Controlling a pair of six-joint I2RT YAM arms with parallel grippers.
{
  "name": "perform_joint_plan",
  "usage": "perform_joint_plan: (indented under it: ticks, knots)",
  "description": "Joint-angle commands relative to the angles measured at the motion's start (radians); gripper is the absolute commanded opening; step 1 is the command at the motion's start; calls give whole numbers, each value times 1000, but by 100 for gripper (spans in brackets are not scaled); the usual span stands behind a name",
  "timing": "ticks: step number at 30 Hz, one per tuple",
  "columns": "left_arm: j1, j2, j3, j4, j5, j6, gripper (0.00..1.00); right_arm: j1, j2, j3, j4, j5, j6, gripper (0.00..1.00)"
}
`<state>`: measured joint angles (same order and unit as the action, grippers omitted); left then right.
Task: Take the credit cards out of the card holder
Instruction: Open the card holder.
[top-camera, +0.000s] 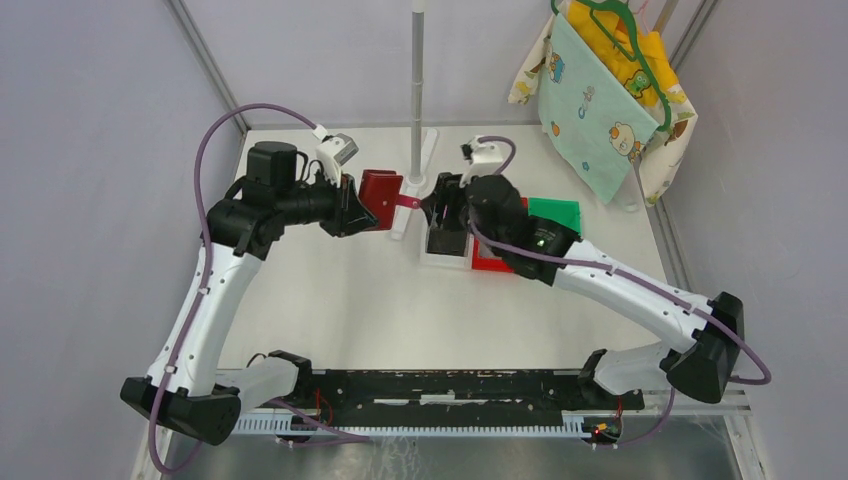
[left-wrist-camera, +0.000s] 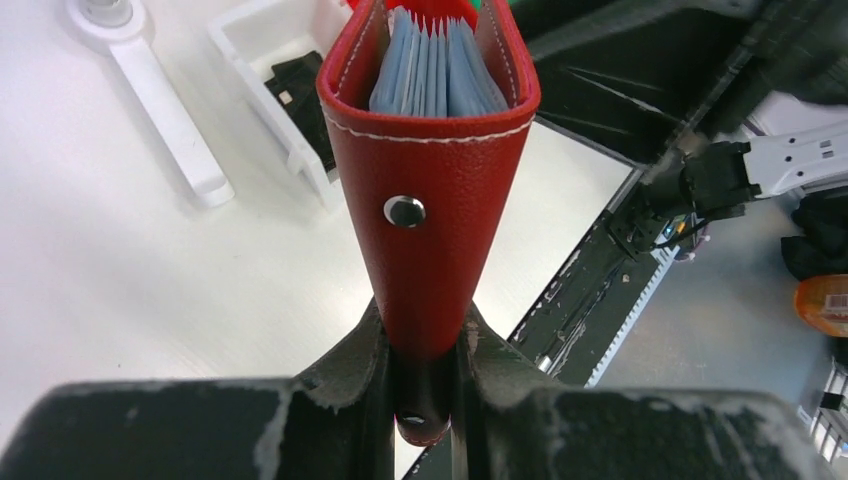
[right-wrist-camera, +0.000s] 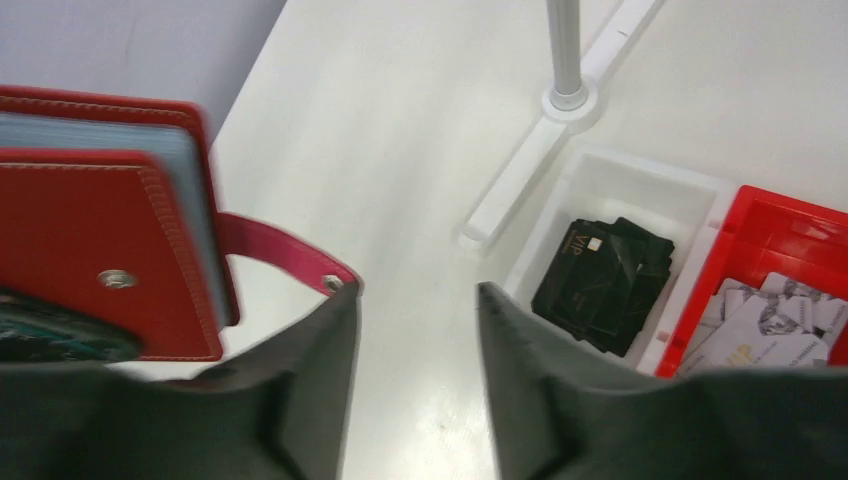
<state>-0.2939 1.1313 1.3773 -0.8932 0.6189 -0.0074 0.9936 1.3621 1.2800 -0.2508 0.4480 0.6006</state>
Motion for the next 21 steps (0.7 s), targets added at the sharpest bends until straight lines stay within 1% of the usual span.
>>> perform_joint_plan:
  ticks: [1, 3, 4, 5, 8, 11, 13, 17, 21]
  knots:
    - [1, -36, 65, 70, 123, -26, 2, -141, -90, -88, 140, -335, -22, 71]
    - [1, -42, 67, 70, 176, -23, 2, -183, -121, -114, 195, -482, -36, 88]
    - [0, -45, 66, 70, 205, -20, 2, -205, -134, -119, 228, -549, -42, 94]
    - [2, -49, 64, 70, 229, -14, 2, -227, -141, -120, 243, -628, -45, 97]
    - [1, -61, 61, 59, 307, 12, 2, -263, -153, -115, 350, -848, -55, 98]
    - [1, -69, 62, 36, 381, 49, 2, -271, -139, -105, 436, -1053, -50, 98]
    - [1, -72, 60, 28, 403, 57, 2, -270, -128, -105, 483, -1138, -32, 98]
    - [1, -73, 63, -3, 424, 88, 2, -270, -122, -119, 525, -1197, -20, 98]
    - [1, -80, 63, -22, 429, 119, 2, -270, -113, -95, 522, -1224, -22, 98]
